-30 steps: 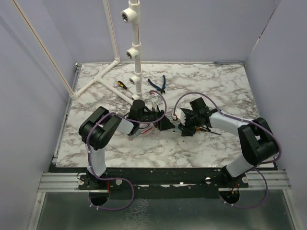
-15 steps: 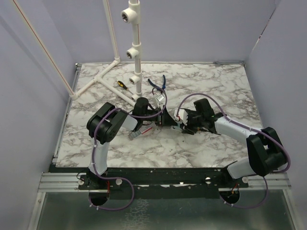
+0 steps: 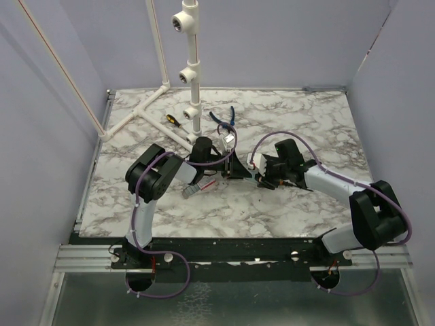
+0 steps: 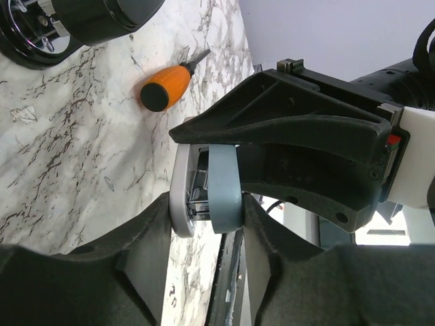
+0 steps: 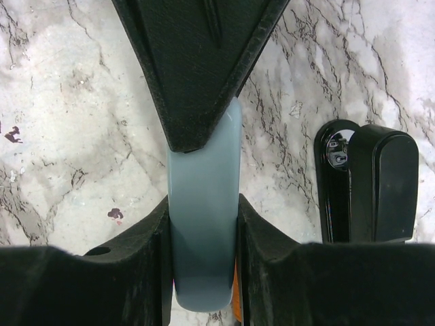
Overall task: Load the staples into the stapler
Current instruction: Close the stapler at the center of the board.
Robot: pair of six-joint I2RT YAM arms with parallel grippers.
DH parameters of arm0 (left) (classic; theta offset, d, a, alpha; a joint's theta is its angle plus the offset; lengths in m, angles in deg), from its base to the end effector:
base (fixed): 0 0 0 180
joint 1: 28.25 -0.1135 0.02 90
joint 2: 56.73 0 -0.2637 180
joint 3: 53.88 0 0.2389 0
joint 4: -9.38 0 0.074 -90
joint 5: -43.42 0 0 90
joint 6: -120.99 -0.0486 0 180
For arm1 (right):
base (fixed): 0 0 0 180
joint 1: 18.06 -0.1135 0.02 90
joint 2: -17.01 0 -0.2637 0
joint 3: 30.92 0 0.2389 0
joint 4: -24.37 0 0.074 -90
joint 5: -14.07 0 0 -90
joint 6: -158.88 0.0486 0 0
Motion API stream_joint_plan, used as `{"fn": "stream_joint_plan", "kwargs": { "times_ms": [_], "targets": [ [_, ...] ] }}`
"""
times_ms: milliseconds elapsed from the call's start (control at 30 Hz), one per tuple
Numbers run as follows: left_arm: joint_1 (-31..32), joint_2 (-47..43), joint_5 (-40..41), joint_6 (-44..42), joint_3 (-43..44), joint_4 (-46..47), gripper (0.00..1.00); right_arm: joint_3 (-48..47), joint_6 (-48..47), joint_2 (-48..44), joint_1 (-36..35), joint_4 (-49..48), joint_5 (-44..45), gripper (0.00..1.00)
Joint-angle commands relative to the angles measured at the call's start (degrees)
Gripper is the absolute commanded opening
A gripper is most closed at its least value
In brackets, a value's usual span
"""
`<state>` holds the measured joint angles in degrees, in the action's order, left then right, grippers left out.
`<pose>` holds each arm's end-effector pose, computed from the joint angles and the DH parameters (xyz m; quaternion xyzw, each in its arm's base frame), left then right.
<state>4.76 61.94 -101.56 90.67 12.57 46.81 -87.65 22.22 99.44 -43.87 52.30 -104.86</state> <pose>0.3065 -0.2466 0.1300 0.1120 0.7488 -0.6441 0.1091 0.2325 0.1386 0.1775 -0.6067 0.6959 0.1787 0.3401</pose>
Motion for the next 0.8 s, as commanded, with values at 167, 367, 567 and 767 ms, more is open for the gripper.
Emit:
{"fn": "stream_joint_plan", "kwargs": {
  "times_ms": [167,367,567,767],
  "targets": [
    [0.9,1.2,-2.3,2.4,0.2,1.1,0.56,-0.4,-0.1,-1.4,-0.3,-1.9,-0.1,0.26],
    [0.3,-1.5,-0.8,-1.6,-1.2,1.2,0.84,-1.0,-2.3,-1.5,-0.2,0.8,0.4,0.26],
    [-0.3,-6.2,0.1,-7.8,-4.1,0.9,0.94,-4.0,-4.7,0.7,2.4,6.2,-3.5,0.25],
    [-0.8,-17.1,2.3,-23.2,-7.0,-11.5,0.99,-8.9,-8.9,6.2,3.7,13.0,-8.5,0.26]
  ]
}}
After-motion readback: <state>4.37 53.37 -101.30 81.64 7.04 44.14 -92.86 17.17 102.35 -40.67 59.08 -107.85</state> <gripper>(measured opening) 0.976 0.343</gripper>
